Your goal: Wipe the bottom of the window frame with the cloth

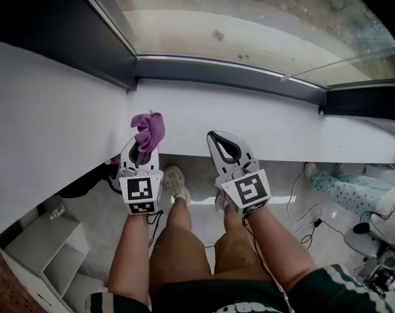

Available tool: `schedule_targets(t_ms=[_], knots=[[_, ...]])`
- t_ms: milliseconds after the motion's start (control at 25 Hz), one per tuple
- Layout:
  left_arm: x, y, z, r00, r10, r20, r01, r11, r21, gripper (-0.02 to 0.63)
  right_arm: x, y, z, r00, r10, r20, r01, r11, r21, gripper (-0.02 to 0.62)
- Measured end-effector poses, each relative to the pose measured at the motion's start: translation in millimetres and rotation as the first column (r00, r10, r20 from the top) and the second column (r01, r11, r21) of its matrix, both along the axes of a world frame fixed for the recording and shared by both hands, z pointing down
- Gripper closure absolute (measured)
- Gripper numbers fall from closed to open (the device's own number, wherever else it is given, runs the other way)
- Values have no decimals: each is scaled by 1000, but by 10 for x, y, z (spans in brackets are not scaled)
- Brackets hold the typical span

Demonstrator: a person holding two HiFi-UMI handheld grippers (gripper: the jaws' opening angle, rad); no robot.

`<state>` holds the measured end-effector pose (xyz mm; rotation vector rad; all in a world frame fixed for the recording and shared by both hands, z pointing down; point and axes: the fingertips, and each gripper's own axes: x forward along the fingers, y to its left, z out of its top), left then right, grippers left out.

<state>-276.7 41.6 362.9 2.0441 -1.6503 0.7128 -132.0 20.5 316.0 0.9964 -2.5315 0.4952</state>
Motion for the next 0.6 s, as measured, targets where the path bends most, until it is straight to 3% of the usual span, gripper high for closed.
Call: schedule_targets(t_ms=[160,320,600], knots=[[596,-92,-735,998,58,-39,-55,996,71,508,290,-147,-735,1000,-9,18,8,997,72,581],[1027,-188,-1519,993,72,-94,-58,987,148,508,672,-220,-1484,996,53,65,-61,990,125,581],[1582,-285,-2774,978,198,-62,-174,947,271,508,1256,-158,-2466,985,161,66,-172,959,224,581]])
